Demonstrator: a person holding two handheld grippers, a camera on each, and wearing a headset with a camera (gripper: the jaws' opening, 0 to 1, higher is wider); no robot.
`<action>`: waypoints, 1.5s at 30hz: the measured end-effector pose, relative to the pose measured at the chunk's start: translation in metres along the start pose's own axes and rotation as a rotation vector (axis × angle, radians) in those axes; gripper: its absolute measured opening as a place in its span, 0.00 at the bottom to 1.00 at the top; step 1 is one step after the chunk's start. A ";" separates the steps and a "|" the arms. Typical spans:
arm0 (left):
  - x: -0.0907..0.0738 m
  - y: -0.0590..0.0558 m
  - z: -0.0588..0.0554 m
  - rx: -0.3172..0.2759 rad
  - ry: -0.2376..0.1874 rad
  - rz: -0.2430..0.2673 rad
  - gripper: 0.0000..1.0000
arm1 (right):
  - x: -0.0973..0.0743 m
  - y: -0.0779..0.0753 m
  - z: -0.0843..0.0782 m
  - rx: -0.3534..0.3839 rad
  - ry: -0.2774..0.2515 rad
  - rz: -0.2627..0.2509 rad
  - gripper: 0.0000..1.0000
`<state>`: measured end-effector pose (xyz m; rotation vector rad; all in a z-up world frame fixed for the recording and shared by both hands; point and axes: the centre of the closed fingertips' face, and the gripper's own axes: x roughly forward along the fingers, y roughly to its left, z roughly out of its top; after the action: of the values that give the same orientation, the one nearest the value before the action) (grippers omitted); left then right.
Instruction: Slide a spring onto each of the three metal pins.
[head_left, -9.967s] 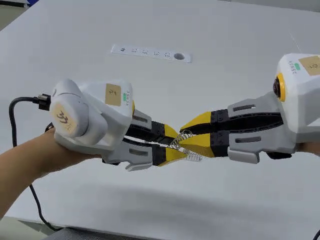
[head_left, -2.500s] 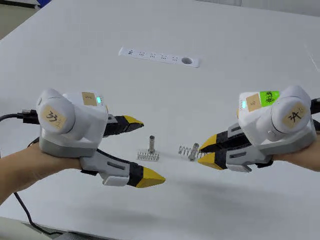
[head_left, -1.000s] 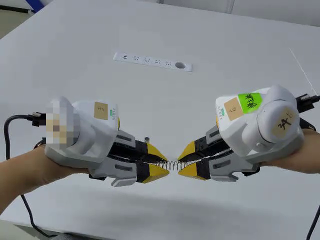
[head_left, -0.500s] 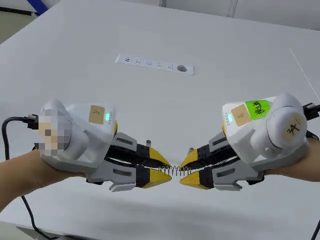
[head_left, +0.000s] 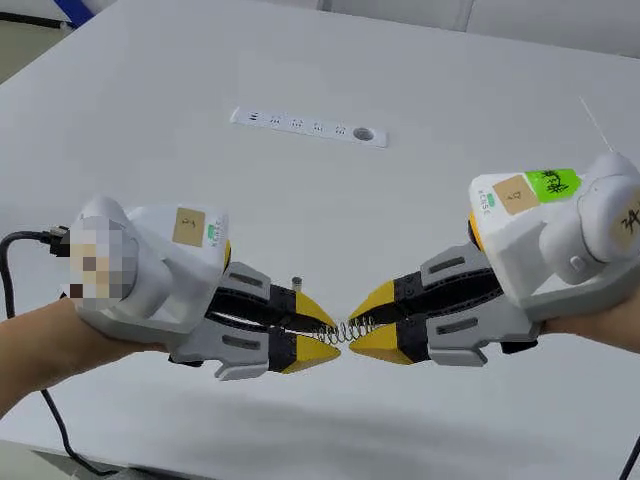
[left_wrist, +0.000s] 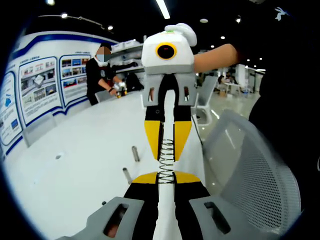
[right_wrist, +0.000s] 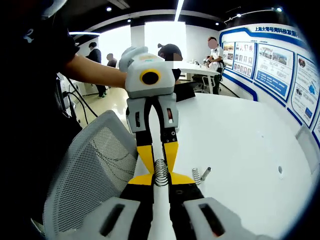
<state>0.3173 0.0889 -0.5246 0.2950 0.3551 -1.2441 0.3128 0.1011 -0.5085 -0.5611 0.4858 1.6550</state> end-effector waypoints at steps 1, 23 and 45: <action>0.000 0.000 0.000 0.002 0.001 0.001 0.10 | 0.000 0.000 0.002 -0.003 -0.005 -0.001 0.11; 0.002 -0.003 0.004 -0.059 -0.064 0.000 0.10 | 0.004 0.003 0.026 0.027 -0.089 -0.005 0.11; -0.020 0.036 -0.007 -0.136 -0.059 0.177 0.47 | -0.026 -0.055 -0.003 0.077 -0.007 -0.197 0.11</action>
<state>0.3454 0.1195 -0.5217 0.1685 0.3535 -1.0469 0.3706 0.0870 -0.4952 -0.5295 0.4719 1.4443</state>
